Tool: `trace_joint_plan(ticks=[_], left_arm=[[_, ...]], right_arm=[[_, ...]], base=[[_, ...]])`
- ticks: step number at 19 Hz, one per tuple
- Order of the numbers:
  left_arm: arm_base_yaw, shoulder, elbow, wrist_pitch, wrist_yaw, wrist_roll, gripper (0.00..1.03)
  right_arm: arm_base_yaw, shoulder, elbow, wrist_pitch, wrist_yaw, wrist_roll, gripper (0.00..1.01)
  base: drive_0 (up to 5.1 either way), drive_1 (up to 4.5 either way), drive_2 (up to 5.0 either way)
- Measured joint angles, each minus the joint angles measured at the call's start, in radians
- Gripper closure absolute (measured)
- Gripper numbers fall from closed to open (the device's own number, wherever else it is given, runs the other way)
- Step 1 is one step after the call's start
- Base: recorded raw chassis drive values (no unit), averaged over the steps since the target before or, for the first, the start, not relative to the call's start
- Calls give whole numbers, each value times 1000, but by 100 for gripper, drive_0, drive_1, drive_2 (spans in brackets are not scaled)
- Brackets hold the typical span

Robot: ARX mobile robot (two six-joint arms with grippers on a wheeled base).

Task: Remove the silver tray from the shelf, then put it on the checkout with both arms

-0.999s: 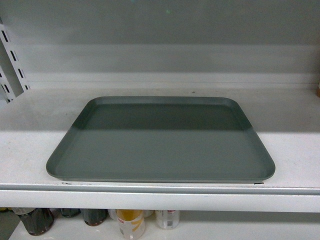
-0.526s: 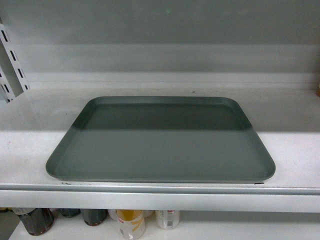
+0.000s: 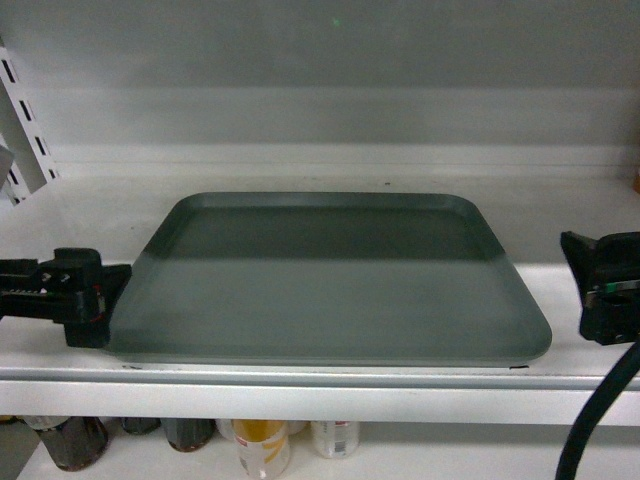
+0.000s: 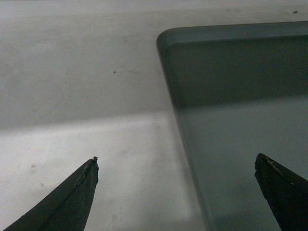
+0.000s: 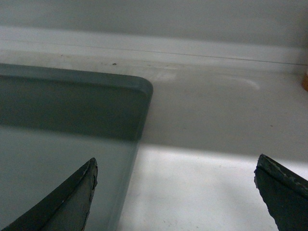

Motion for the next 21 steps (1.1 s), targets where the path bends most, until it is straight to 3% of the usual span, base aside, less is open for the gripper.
trace_joint_plan(ticks=[6,9,14,16,21], left_arm=[[-59,84,113,-53,-31,-5,5],[-69,99,169,-98,-32,-21,5],[-82,146,245,-193,-42,-47,5],[-84,159,262,-230,-47,-54,5],[-83,185,311,-278,-51,-58,5]], right_arm=[[24,120,129,-37,-5,-12,3],[23,148,201,-110,-3,23,3],[20,196,315,-258,9,124,3],[15,212,346,-310,12,143,3],[18,229,414,-393,35,148,3]], base=[[0,0,0],[0,0,0],[0,0,0],[0,0,0],[0,0,0]])
